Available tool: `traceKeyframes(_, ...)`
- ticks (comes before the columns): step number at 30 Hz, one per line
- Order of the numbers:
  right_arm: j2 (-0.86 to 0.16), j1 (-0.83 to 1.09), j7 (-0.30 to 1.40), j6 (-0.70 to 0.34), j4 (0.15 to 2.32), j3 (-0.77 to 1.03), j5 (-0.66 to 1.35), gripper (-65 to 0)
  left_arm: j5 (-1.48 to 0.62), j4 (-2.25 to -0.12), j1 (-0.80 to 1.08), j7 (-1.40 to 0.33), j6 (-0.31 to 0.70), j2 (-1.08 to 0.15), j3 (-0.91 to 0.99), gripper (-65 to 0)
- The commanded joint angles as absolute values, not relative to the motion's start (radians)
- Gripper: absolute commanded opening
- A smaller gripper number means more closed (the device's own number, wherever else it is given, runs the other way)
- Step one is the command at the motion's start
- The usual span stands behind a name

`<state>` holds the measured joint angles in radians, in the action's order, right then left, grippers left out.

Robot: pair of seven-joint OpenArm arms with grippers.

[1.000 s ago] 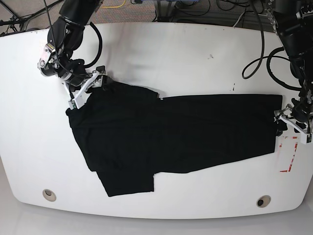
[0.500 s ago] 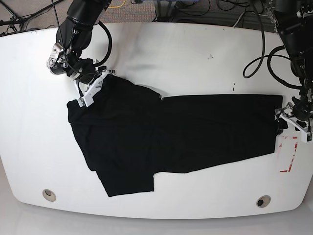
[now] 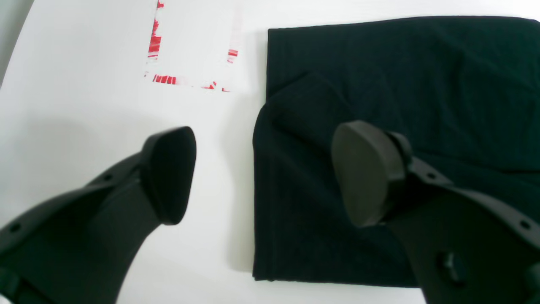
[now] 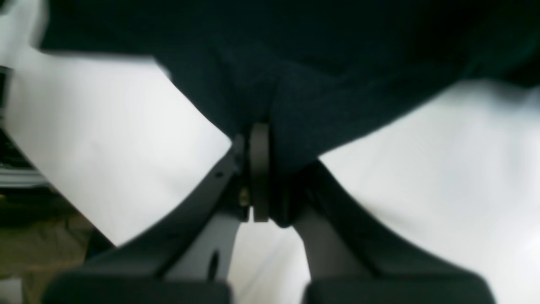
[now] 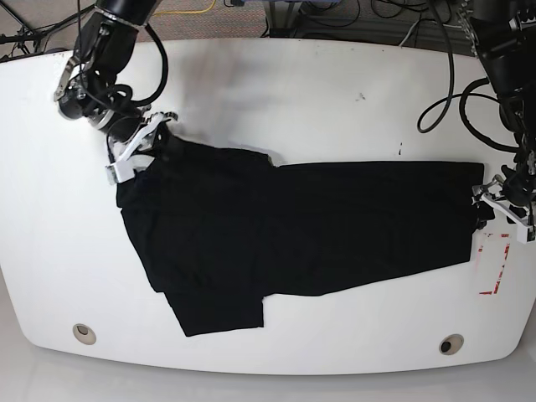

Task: Fold the T-shirt properly
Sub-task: 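Release the shirt corner with the right gripper and lift it, then lower the right gripper to the shirt edge and grasp it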

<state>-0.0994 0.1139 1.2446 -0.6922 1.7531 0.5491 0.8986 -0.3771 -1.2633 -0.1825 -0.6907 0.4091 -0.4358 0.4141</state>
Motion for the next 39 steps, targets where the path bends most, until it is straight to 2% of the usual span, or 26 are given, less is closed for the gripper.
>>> traceKeyframes(1,-0.134,0.082,1.245,-0.698,1.765,0.549,0.974,-65.0,-0.386,-1.283,-0.203,-0.670,0.412,-0.458,0.420,-15.8)
traceKeyframes(9,-0.165,-0.013,1.247,-0.698,1.753,0.542,1.009,-65.0,-0.386,-1.283,-0.185,-0.670,0.412,-0.458,0.420,-15.8)
traceKeyframes(19,-0.248,-0.156,1.230,-0.698,1.503,0.513,1.009,-65.0,-0.386,-1.283,-0.170,-0.667,0.412,-0.458,0.418,-15.8)
traceKeyframes(33,-0.380,-0.286,1.093,-0.698,1.273,0.343,1.009,-65.0,-0.386,-1.282,-0.170,-0.667,0.412,-0.458,0.420,-15.8)
traceKeyframes(35,-0.400,-0.303,1.087,-0.698,1.245,0.312,1.009,-63.4,-0.386,-1.282,-0.170,-0.667,0.412,-0.458,0.420,-15.8)
traceKeyframes(37,-0.420,-0.315,1.086,-0.698,1.222,0.285,1.009,-59.0,-0.386,-1.282,-0.170,-0.667,0.412,-0.458,0.418,-15.8)
traceKeyframes(39,-0.438,-0.325,1.084,-0.698,1.211,0.257,1.009,-50.9,-0.386,-1.282,-0.170,-0.668,0.412,-0.458,0.418,-15.8)
